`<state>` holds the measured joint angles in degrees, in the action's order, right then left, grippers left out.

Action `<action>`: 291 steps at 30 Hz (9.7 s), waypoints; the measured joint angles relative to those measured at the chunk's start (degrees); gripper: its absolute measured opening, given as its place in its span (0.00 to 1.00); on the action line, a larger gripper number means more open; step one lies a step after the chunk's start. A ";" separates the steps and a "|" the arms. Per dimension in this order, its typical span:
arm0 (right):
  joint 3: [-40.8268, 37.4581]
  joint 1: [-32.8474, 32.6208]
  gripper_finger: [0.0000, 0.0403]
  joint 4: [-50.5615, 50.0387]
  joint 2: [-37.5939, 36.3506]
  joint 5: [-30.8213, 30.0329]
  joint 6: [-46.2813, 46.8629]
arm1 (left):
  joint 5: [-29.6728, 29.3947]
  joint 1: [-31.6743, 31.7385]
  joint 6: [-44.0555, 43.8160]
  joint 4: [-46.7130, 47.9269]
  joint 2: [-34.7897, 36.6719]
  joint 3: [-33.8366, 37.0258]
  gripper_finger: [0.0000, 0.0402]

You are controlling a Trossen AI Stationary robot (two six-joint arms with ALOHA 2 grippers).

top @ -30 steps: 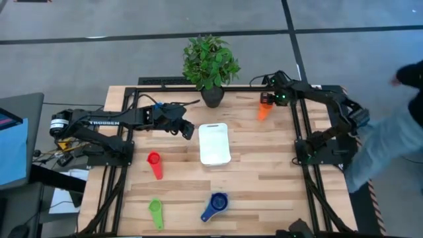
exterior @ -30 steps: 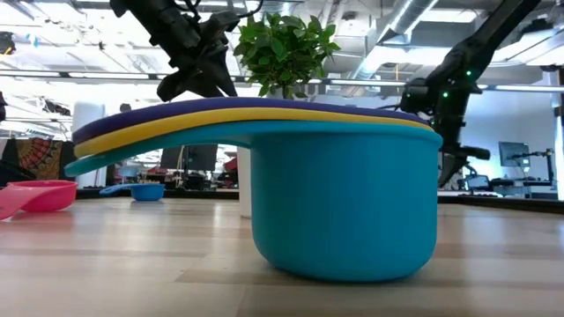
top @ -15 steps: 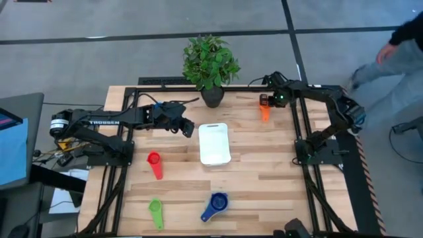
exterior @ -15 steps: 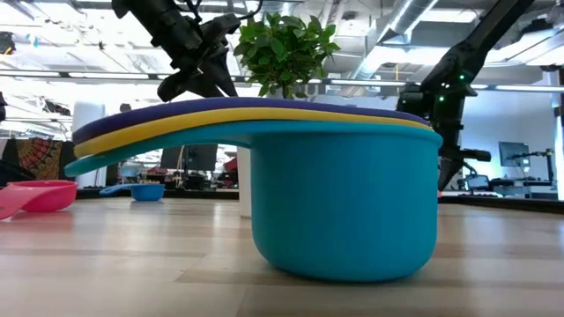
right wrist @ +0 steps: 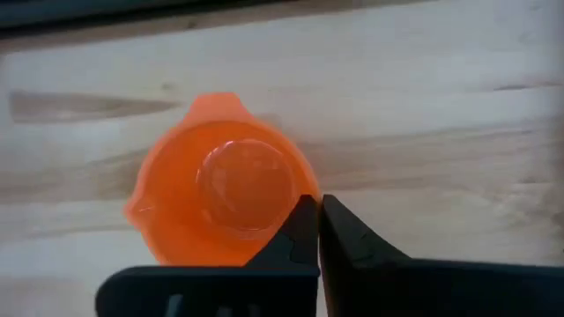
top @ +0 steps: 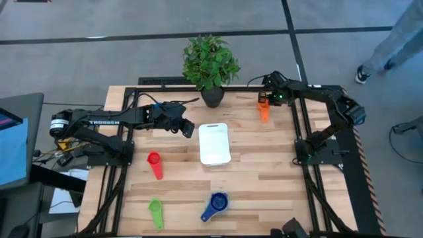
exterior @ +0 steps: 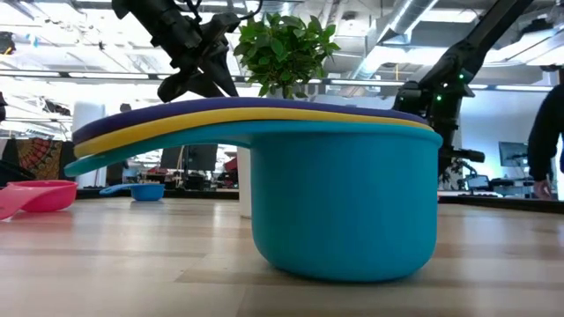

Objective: Nest measuring cups in basket
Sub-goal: Stack the orange measuring cup on top of the violet measuring cup, then stack the blue measuring cup on top of the orange measuring cup

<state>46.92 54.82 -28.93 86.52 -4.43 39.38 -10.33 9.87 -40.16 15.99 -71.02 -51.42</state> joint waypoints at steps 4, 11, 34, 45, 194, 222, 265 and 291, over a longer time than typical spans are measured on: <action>0.00 -3.11 0.04 -0.61 -0.08 -0.42 3.03 | 1.89 -0.17 0.00 -0.01 0.19 0.00 0.22; -0.07 -16.77 0.02 -5.54 -5.63 -5.86 14.91 | 3.07 -1.74 4.47 1.88 1.50 -0.07 0.22; 14.63 -81.30 0.01 -10.82 0.49 -46.27 83.82 | 4.56 -13.20 12.16 -1.54 8.88 -0.11 0.17; 45.23 -83.23 0.01 -25.66 20.20 -46.23 80.35 | 2.19 -20.13 12.62 -10.87 4.76 -0.05 0.31; 48.02 -69.16 0.26 8.96 17.79 -15.03 8.18 | -34.40 -45.95 -3.60 5.70 28.39 17.68 0.15; 50.86 -55.80 0.26 13.60 30.51 10.54 -20.64 | -24.41 -39.37 -37.89 27.07 30.14 17.62 0.15; 67.79 -47.63 0.54 -11.54 30.11 7.51 -21.27 | -7.12 -4.04 -34.93 23.50 23.63 17.66 0.15; 67.76 -50.56 0.50 -32.22 28.87 -0.48 -2.60 | 4.77 43.95 23.22 11.38 -10.86 -0.07 0.39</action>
<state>114.68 4.26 -61.15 115.39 -4.91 36.78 -5.56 53.82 -16.94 27.37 -81.88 -51.49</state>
